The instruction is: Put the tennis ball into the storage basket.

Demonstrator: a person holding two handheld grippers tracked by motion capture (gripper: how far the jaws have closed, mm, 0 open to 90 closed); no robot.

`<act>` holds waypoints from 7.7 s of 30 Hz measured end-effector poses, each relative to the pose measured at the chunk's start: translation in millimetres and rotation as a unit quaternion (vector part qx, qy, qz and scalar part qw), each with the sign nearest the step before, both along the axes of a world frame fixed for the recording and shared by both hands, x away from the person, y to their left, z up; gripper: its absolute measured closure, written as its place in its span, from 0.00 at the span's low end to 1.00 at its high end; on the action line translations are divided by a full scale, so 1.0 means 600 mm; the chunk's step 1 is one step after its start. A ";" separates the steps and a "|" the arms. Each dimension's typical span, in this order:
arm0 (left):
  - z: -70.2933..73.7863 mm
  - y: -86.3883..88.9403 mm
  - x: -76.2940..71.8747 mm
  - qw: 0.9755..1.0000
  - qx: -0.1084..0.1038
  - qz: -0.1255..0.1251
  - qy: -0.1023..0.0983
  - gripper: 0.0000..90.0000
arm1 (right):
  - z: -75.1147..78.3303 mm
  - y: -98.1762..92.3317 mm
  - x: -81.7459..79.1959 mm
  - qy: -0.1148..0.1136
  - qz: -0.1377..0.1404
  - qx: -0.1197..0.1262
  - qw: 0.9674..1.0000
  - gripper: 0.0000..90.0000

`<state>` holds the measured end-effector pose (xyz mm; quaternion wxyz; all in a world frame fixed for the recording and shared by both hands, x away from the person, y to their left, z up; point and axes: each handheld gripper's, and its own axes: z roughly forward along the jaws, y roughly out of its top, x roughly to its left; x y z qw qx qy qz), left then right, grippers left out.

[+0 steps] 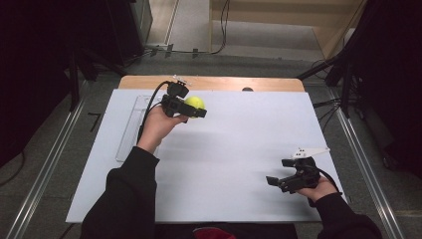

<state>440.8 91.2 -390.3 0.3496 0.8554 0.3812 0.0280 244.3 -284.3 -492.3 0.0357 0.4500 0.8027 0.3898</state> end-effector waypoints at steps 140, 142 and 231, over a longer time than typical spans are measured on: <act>-0.028 0.215 0.017 0.983 0.037 0.177 0.019 0.29 | 0.004 0.017 0.011 -0.002 0.037 -0.002 0.999 0.00; -0.030 0.216 0.017 0.983 0.038 0.178 0.021 0.29 | 0.004 0.017 0.011 -0.003 0.039 -0.002 0.999 0.00; 0.003 0.120 -0.020 0.996 -0.038 0.077 0.038 0.27 | 0.003 0.019 0.008 -0.001 0.041 0.000 0.999 0.00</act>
